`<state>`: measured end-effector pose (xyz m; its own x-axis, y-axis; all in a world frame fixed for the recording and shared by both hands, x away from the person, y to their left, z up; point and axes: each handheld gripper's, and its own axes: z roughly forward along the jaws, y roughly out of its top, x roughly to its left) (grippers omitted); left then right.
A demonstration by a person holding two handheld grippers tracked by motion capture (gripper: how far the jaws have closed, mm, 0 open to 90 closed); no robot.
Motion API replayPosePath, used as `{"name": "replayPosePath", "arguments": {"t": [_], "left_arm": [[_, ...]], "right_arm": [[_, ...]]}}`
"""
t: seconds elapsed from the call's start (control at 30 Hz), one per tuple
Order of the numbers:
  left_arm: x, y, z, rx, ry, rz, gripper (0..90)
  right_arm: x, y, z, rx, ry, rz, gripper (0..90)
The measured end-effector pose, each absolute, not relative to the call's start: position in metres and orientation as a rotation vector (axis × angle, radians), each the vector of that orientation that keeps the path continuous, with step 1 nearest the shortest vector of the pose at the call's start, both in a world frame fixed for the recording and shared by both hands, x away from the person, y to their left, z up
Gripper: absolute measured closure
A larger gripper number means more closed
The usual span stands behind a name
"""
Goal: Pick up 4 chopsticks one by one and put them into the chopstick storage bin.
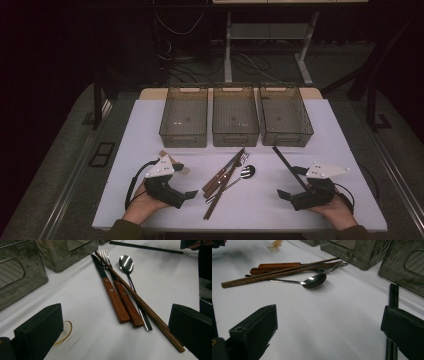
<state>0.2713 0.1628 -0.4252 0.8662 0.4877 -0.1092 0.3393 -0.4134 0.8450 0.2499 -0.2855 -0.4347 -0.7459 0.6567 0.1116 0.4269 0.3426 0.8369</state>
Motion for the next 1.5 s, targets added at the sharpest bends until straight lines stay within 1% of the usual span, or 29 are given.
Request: {"name": "replayPosePath", "arguments": {"t": [0.33,0.5,0.63,0.67,0.7,0.77,0.8,0.83,0.87,0.93,0.97,1.0,1.03,1.07,1.23,1.27,1.3,1.33,1.37,1.4,1.43,1.47,1.5], "left_arm": [[0.275,0.156,-0.426,2.065,0.610,0.197,0.0],[0.274,0.154,-0.426,2.063,0.606,0.194,3.4],[0.274,0.149,-0.424,2.063,0.594,0.195,9.4],[0.275,0.147,-0.424,2.063,0.587,0.194,9.4],[0.275,0.146,-0.424,2.067,0.585,0.196,14.1],[0.276,0.142,-0.423,2.073,0.580,0.197,14.6],[0.277,0.140,-0.423,2.079,0.584,0.193,16.3],[0.277,0.137,-0.423,2.082,0.585,0.193,20.6],[0.278,0.135,-0.423,2.087,0.582,0.188,20.6],[0.279,0.132,-0.424,2.096,0.578,0.182,24.3],[0.279,0.130,-0.424,2.099,0.580,0.177,28.9],[0.280,0.128,-0.424,2.100,0.582,0.175,28.9],[0.280,0.127,-0.424,2.104,0.580,0.173,31.3],[0.281,0.126,-0.424,2.104,0.577,0.168,34.8],[0.284,0.120,-0.422,2.090,0.580,0.155,46.6],[0.285,0.119,-0.421,2.083,0.581,0.148,52.2],[0.286,0.117,-0.421,2.084,0.582,0.147,52.2],[0.287,0.116,-0.420,2.088,0.584,0.152,54.3],[0.287,0.114,-0.420,2.096,0.589,0.158,56.9],[0.288,0.112,-0.420,2.105,0.595,0.170,62.6],[0.289,0.111,-0.420,2.109,0.594,0.170,62.6],[0.290,0.110,-0.420,2.114,0.595,0.166,65.5],[0.291,0.108,-0.420,2.117,0.599,0.169,71.5]], "right_arm": [[0.250,-0.286,-0.435,0.968,2.362,1.368,1.0],[0.249,-0.283,-0.433,0.955,2.360,1.365,1.0],[0.249,-0.282,-0.432,0.963,2.354,1.360,1.0],[0.249,-0.282,-0.432,0.963,2.354,1.360,1.0],[0.250,-0.282,-0.433,0.967,2.354,1.357,1.0],[0.250,-0.282,-0.433,0.967,2.356,1.356,0.9],[0.250,-0.282,-0.434,0.967,2.356,1.358,1.0],[0.251,-0.282,-0.434,0.969,2.358,1.356,1.0],[0.251,-0.282,-0.434,0.969,2.358,1.356,1.0],[0.251,-0.282,-0.434,0.974,2.361,1.350,1.0],[0.252,-0.281,-0.435,0.977,2.365,1.347,1.0],[0.252,-0.281,-0.435,0.977,2.365,1.347,1.0],[0.252,-0.281,-0.435,0.975,2.364,1.347,1.0],[0.252,-0.281,-0.435,0.971,2.365,1.347,1.0],[0.252,-0.281,-0.435,0.968,2.369,1.347,1.0],[0.252,-0.280,-0.435,0.965,2.371,1.348,0.9],[0.252,-0.280,-0.435,0.965,2.371,1.348,0.9],[0.252,-0.280,-0.435,0.966,2.372,1.348,1.0],[0.252,-0.280,-0.436,0.964,2.371,1.348,1.0],[0.252,-0.280,-0.436,0.966,2.374,1.345,1.0],[0.252,-0.280,-0.436,0.966,2.374,1.345,1.0],[0.252,-0.280,-0.436,0.965,2.375,1.345,1.0],[0.252,-0.280,-0.436,0.966,2.374,1.348,1.0]]}}
